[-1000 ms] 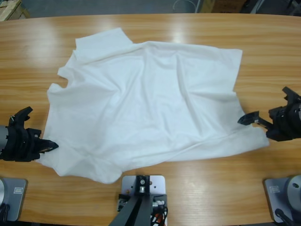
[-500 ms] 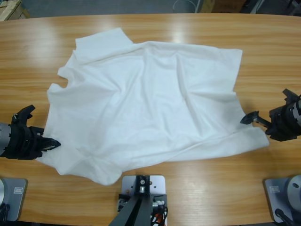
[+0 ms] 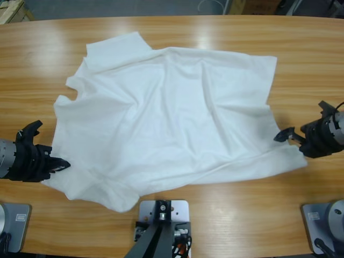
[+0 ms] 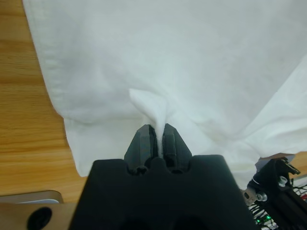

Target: Fold clothes

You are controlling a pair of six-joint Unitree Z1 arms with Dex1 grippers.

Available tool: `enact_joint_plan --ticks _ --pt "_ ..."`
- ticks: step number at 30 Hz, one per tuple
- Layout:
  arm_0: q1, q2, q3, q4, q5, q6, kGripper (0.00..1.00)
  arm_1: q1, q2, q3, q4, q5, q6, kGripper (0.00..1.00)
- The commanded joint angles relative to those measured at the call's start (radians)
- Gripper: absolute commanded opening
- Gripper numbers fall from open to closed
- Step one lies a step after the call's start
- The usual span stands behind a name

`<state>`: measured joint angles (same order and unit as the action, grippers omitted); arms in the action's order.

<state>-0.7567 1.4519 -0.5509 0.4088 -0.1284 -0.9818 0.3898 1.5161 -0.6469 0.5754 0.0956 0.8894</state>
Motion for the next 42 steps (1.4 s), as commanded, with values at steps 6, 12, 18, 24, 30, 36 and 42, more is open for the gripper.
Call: enact_joint_plan --ticks 6,12,18,24,30,36,42 --pt "-0.010 0.041 -0.006 -0.012 0.001 0.009 0.000 -0.009 0.036 0.015 -0.009 0.016 -0.012 0.013" --pt "-0.010 0.041 -0.006 -0.012 0.001 0.009 0.000 -0.008 0.033 0.017 -0.011 0.016 -0.019 0.000" --pt "-0.010 0.039 -0.006 -0.012 0.001 0.009 0.000 -0.008 0.004 0.035 -0.027 0.018 -0.023 0.000" --pt "-0.010 0.027 -0.025 -0.012 0.008 0.013 0.000 -0.008 -0.065 0.039 -0.019 0.022 -0.022 0.000" --pt "0.023 -0.018 -0.063 -0.007 0.058 0.034 0.000 -0.090 -0.199 -0.006 0.077 0.027 -0.073 0.000" --pt "0.189 -0.015 -0.116 0.040 0.032 0.163 0.000 -0.185 -0.222 -0.042 0.112 0.058 -0.144 0.000" --pt "0.269 0.016 -0.219 0.114 0.020 0.242 0.000 -0.251 -0.205 -0.085 0.122 0.085 -0.202 0.000"
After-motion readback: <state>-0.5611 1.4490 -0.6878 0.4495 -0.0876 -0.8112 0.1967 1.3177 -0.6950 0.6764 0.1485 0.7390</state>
